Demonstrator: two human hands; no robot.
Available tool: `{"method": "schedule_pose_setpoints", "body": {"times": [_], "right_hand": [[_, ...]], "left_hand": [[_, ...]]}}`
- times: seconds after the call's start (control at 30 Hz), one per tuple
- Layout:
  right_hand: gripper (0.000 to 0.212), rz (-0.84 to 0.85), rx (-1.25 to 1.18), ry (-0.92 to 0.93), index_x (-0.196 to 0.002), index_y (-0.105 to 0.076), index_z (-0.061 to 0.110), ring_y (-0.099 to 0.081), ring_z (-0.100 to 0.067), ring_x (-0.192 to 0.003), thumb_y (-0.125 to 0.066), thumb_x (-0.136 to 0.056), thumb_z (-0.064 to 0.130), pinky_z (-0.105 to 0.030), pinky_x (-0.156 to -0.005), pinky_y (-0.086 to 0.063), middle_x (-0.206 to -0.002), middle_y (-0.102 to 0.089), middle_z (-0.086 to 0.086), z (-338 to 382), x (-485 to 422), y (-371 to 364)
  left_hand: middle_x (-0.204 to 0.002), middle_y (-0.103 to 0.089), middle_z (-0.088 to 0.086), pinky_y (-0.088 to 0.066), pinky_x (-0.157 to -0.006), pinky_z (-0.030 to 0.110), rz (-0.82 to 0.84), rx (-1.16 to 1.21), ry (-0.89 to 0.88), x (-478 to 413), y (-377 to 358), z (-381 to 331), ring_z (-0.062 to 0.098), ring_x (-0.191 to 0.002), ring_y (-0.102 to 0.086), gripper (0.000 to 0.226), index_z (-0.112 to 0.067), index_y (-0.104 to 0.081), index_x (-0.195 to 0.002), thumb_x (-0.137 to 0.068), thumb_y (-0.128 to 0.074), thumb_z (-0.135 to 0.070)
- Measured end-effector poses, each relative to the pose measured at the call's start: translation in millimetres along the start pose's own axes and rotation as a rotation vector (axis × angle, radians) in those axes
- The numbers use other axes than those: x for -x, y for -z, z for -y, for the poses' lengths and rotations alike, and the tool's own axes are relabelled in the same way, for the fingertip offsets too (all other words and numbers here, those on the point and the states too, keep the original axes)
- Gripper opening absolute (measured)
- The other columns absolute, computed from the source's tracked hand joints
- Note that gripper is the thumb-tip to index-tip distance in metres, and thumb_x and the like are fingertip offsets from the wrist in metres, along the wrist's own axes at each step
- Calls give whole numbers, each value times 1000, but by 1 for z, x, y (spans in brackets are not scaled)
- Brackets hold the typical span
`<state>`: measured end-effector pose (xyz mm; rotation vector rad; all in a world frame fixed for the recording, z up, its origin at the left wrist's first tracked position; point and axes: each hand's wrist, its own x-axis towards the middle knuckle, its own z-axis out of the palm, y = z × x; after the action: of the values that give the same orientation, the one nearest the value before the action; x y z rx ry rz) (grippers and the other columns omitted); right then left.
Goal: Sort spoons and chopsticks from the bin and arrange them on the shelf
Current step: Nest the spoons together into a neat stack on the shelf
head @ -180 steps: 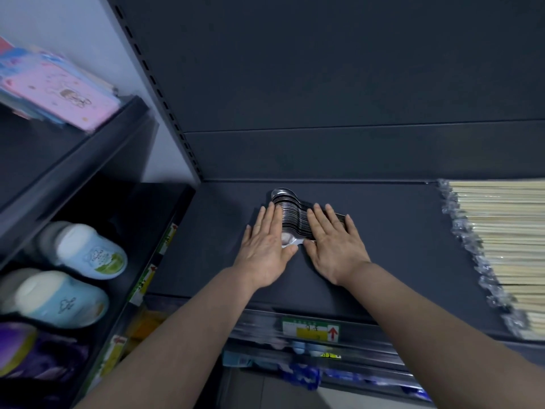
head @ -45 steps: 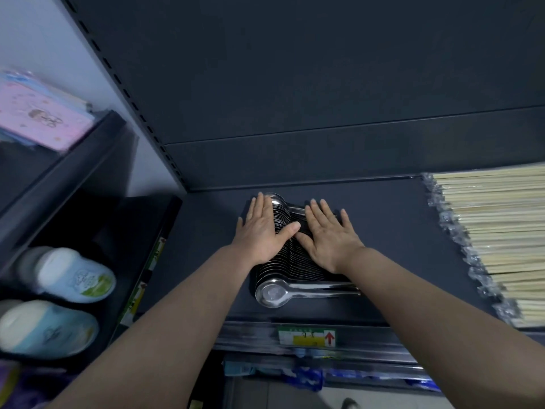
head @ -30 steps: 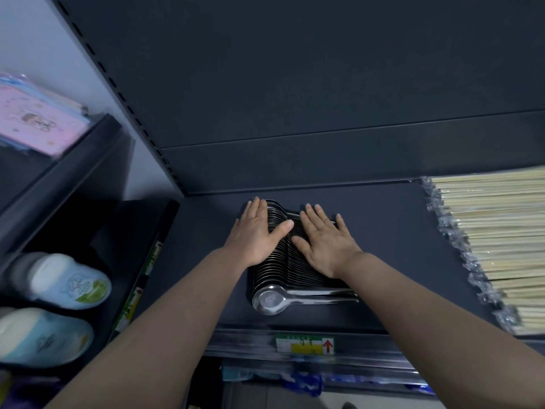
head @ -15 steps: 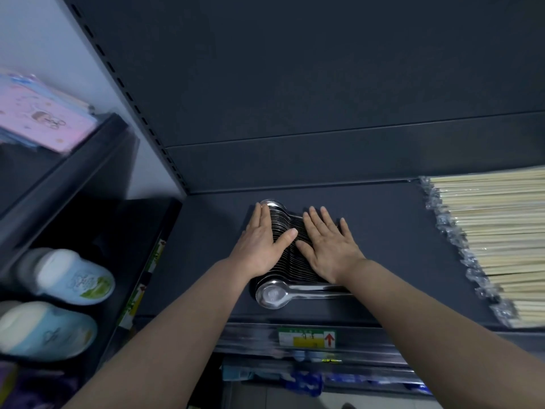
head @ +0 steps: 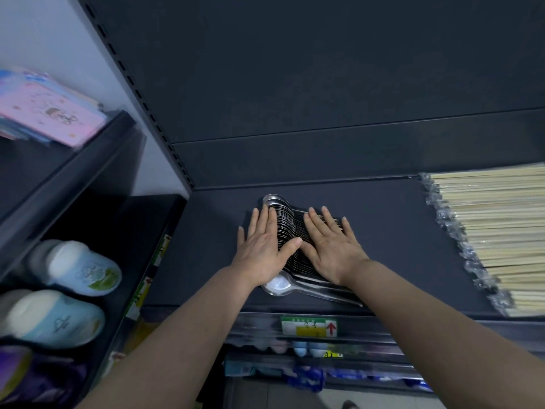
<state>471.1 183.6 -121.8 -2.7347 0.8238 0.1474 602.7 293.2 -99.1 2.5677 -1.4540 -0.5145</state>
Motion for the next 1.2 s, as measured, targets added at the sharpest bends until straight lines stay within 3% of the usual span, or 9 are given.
{"method": "schedule_pose_setpoints", "body": {"times": [0.53, 0.73, 0.93, 1.03, 1.2], "right_hand": [[65, -1, 51, -1, -153, 9, 17, 26, -15, -143, -8, -100, 51, -45, -119, 11, -159, 20, 1, 17, 21, -3], [65, -59, -30, 66, -153, 10, 22, 27, -11, -142, -12, -100, 53, -40, -118, 13, -158, 20, 4, 14, 34, -7], [97, -5, -5, 139, -152, 10, 26, 29, -10, -141, -3, -74, 82, -39, -117, 15, -154, 25, 8, 2, 52, -4], [117, 9, 62, 153, -153, 11, 25, 31, -13, -140, 3, -56, 91, -40, -117, 16, -153, 28, 7, -1, 56, -3], [86, -1, 79, 105, -153, 9, 25, 26, -14, -143, -35, -91, 65, -42, -118, 13, -158, 23, 2, 2, 58, 2]], "left_hand": [[-161, 17, -3, 4, -119, 53, -50, 63, 43, 20, -9, 2, 15, -146, 24, 82, -17, 12, -153, -96, -26, -62], [-161, 18, -6, 4, -120, 49, -56, 85, -46, 28, -8, 4, 12, -146, 22, 88, -21, 11, -154, -93, -34, -65], [-159, 24, -6, 3, -121, 49, 10, 25, -115, 44, -2, 9, 12, -145, 24, 117, -20, 14, -153, -75, -53, -75], [-158, 26, -7, 4, -121, 48, 23, -32, -141, 48, -1, 13, 11, -144, 25, 125, -22, 17, -152, -70, -65, -71], [-158, 26, -5, 4, -121, 47, 27, -69, -128, 50, 0, 14, 12, -145, 25, 111, -21, 16, -152, -83, -62, -59]]}}
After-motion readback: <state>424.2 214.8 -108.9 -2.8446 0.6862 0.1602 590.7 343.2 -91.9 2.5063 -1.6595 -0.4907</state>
